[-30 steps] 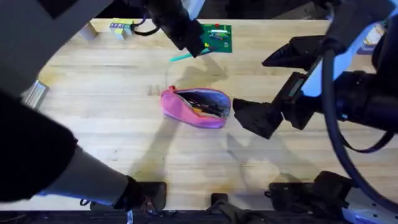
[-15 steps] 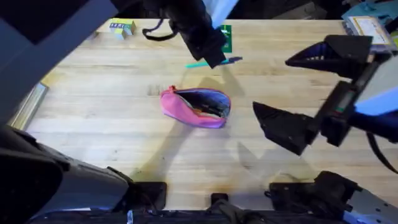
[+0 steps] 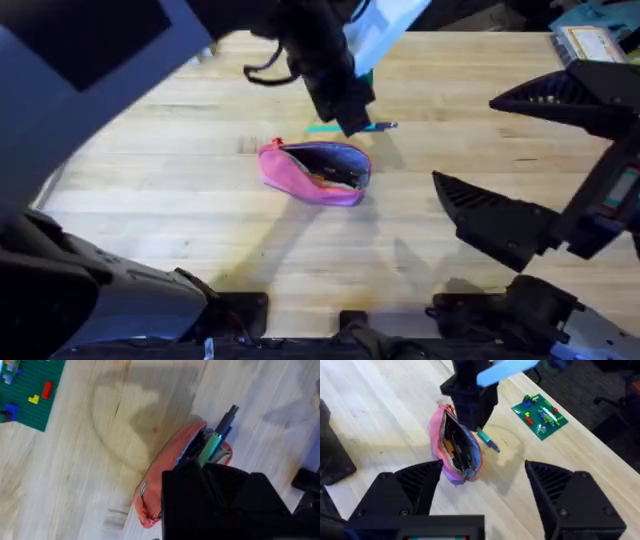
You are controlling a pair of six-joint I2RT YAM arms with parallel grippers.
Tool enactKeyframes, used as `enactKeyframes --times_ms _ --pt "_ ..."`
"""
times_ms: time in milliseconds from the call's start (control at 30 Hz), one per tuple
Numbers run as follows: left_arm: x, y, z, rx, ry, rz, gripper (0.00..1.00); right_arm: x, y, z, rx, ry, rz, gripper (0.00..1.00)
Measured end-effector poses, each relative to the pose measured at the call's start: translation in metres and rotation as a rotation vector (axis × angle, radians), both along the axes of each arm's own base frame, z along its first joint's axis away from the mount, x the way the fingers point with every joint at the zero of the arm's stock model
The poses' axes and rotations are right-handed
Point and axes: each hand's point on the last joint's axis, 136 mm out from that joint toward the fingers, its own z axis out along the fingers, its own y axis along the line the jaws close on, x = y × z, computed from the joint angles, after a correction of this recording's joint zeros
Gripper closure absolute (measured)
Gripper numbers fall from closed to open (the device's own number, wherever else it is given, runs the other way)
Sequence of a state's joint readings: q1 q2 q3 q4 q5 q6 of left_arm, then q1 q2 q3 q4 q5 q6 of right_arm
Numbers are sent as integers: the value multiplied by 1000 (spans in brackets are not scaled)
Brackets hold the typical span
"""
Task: Unzip the bag, pick up the pens from the table one at a time and place them inside, then zip the bag closed.
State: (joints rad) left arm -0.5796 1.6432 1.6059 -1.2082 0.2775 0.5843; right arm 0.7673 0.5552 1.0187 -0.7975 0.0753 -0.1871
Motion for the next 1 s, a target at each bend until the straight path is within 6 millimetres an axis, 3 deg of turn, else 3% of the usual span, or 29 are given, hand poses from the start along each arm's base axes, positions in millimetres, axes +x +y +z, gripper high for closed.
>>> enactKeyframes --times_ms 233,500,667,900,1000 --pt "-12 2 -41 22 63 -20 958 0 0 0 0 1 0 4" --pt "-17 -2 -52 0 74 -57 958 0 0 0 0 1 0 3" --pt "-21 0 -69 5 78 -92 958 0 0 0 0 1 0 3" --pt "-27 18 -99 96 72 -122 958 0 0 0 -1 1 0 3" --pt "-23 26 -103 144 43 -128 958 0 0 0 0 1 0 3"
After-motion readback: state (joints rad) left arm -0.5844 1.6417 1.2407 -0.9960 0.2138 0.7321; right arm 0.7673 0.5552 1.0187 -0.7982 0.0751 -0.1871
